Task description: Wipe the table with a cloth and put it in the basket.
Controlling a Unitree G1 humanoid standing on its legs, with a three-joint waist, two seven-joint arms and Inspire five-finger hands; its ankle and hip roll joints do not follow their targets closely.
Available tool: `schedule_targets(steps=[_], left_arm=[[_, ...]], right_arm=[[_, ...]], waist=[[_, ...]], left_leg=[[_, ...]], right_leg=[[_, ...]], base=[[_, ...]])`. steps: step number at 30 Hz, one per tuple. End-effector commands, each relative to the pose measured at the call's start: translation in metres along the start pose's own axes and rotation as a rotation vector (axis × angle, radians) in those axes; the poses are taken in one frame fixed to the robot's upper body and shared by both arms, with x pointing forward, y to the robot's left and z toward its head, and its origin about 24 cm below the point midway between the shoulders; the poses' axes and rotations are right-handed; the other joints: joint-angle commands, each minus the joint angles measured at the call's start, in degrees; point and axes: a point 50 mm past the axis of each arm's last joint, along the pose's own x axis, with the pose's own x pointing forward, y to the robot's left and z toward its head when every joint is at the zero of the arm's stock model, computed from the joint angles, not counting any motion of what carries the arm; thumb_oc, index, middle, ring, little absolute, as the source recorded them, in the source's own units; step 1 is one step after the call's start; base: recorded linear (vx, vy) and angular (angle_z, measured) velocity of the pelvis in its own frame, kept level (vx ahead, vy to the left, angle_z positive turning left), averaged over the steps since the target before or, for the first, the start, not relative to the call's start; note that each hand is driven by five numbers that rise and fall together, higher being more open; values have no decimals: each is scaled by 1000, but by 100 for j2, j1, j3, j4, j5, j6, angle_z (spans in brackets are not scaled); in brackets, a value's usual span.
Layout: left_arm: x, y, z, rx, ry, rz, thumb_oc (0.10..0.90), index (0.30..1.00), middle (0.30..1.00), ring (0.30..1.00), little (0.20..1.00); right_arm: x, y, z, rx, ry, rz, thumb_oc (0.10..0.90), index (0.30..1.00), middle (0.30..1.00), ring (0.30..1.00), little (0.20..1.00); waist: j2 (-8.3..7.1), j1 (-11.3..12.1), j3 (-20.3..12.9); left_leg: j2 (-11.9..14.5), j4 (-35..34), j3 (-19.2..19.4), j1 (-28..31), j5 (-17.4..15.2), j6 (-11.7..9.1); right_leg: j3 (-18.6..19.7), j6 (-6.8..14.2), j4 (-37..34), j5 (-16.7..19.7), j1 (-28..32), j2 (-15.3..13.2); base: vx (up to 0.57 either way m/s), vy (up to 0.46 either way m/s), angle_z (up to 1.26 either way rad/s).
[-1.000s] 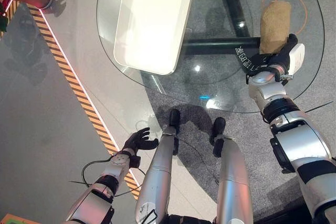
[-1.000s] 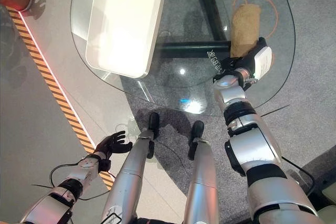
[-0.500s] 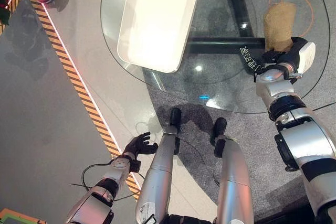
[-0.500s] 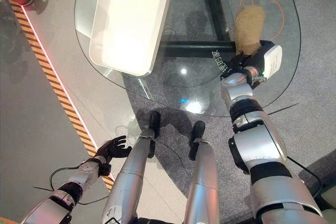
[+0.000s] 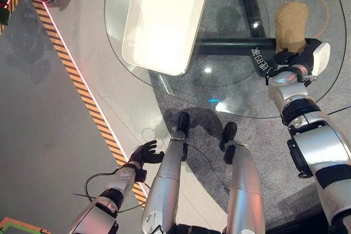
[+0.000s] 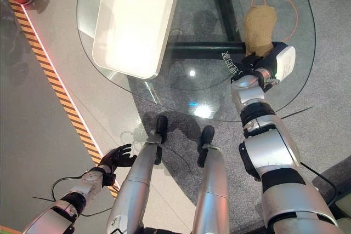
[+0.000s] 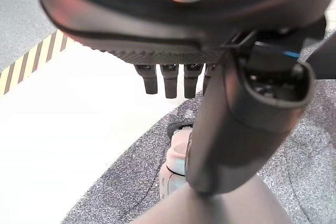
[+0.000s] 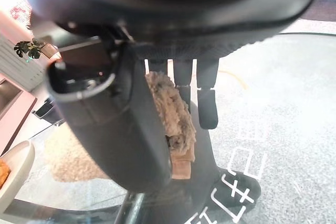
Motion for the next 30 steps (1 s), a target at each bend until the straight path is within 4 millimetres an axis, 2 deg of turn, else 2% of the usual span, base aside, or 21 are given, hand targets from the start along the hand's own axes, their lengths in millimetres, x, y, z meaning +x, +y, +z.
schedule_targets(steps=[1,5,13,21,27,30], left_arm=[[-16,-16,-56,-7,160,-40,800,900,900,900,900],[-16,-16,-55,-3,160,-43,800,900,900,900,900],[-15,-17,-53,1,152,-42,800,900,900,900,900],[-13,-20,-48,0,140,-48,800,900,900,900,900],[-12,-23,-46,-1,129,-52,800,900,900,900,900],[-11,-23,-45,-1,125,-53,800,900,900,900,900]], right_arm=[[10,-19,39,-14,-178,-69,100,300,300,300,200],[10,-19,41,-17,-195,-75,100,300,300,300,200],[-3,-5,59,-70,-336,-13,100,300,300,300,200],[-34,27,74,-140,-497,139,100,300,300,300,200],[-59,51,71,-170,-561,254,100,300,300,300,200],[-63,55,70,-179,-570,276,100,300,300,300,200]], waist=[[206,6,-117],[201,13,-117],[199,36,-117],[215,53,-117],[219,54,-117],[225,54,-117]], left_leg=[[-216,156,343,213,-434,492],[-217,142,331,216,-430,488],[-222,73,324,238,-382,482],[-256,-3,326,253,-314,460],[-271,-64,342,268,-273,460],[-270,-77,350,267,-262,459]], right_leg=[[-80,72,-284,214,209,58],[-95,75,-295,216,217,55],[-139,81,-360,252,236,43],[-164,61,-436,273,256,34],[-177,57,-509,305,271,26],[-181,59,-516,314,266,22]], base=[[0,0,0],[0,0,0],[0,0,0],[0,0,0],[-6,3,1],[-8,3,1]])
